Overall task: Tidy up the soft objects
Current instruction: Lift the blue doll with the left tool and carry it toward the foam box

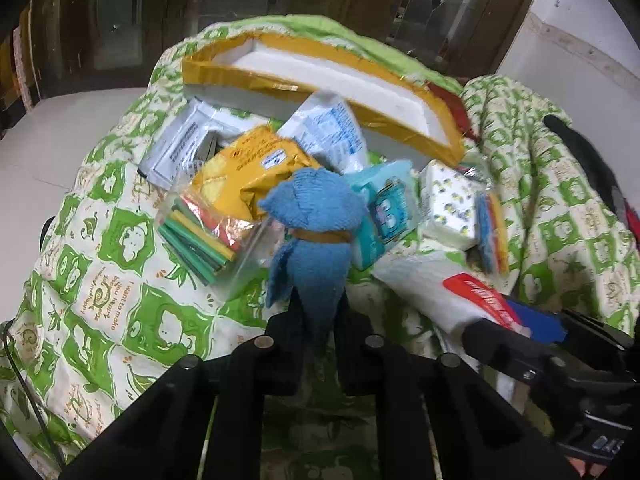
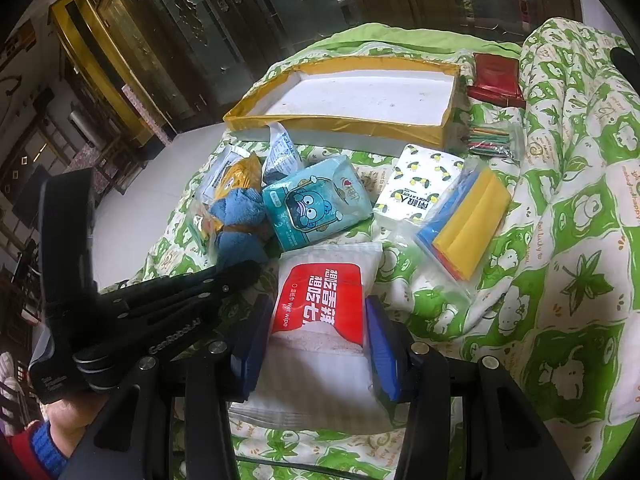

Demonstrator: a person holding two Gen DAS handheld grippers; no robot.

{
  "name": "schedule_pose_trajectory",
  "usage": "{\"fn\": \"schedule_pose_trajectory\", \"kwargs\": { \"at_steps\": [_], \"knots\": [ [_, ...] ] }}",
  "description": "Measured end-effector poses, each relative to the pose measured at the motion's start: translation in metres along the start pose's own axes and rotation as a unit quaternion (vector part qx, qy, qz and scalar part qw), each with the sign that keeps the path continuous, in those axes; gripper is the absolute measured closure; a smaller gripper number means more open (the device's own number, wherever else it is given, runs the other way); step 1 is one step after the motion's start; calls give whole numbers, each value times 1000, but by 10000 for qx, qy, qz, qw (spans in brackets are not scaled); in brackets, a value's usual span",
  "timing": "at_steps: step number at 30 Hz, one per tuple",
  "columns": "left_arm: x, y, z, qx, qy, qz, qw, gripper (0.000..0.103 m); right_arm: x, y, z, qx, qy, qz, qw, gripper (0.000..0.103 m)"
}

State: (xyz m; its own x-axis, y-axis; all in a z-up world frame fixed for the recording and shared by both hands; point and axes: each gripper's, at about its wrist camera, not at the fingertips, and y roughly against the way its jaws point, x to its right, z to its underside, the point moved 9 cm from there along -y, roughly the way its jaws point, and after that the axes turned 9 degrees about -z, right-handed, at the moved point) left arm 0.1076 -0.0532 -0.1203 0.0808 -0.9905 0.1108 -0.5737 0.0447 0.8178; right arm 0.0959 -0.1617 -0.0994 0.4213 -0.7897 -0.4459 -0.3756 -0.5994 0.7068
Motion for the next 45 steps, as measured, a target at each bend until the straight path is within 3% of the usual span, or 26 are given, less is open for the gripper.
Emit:
{"fn": "schedule_pose_trajectory", "kwargs": {
  "at_steps": [10, 19, 36, 38, 42, 45],
  "knots": [
    [1, 33, 0, 290, 223, 446, 9983, 92, -5, 9, -2, 152, 109, 9, 9998, 52],
    [2, 50, -4, 491, 272, 578, 9968, 92, -5, 13, -5, 219, 147, 24, 9996, 52],
    [-4, 133, -40, 1392, 563, 1068, 9829, 92, -5, 13, -6, 222, 129, 6, 9997, 52],
    [-3, 130, -38, 1312, 525, 1188, 9828, 91, -5, 13, -6, 223, 125, 9, 9997, 52],
    [-6, 92, -15, 684, 518, 909, 9922, 92, -5, 15, -7, 250, 128, 0, 9996, 52],
    [4, 106, -14, 911, 537, 1335, 9854, 91, -5, 16, -7, 280, 115, 12, 9995, 52]
  ]
}}
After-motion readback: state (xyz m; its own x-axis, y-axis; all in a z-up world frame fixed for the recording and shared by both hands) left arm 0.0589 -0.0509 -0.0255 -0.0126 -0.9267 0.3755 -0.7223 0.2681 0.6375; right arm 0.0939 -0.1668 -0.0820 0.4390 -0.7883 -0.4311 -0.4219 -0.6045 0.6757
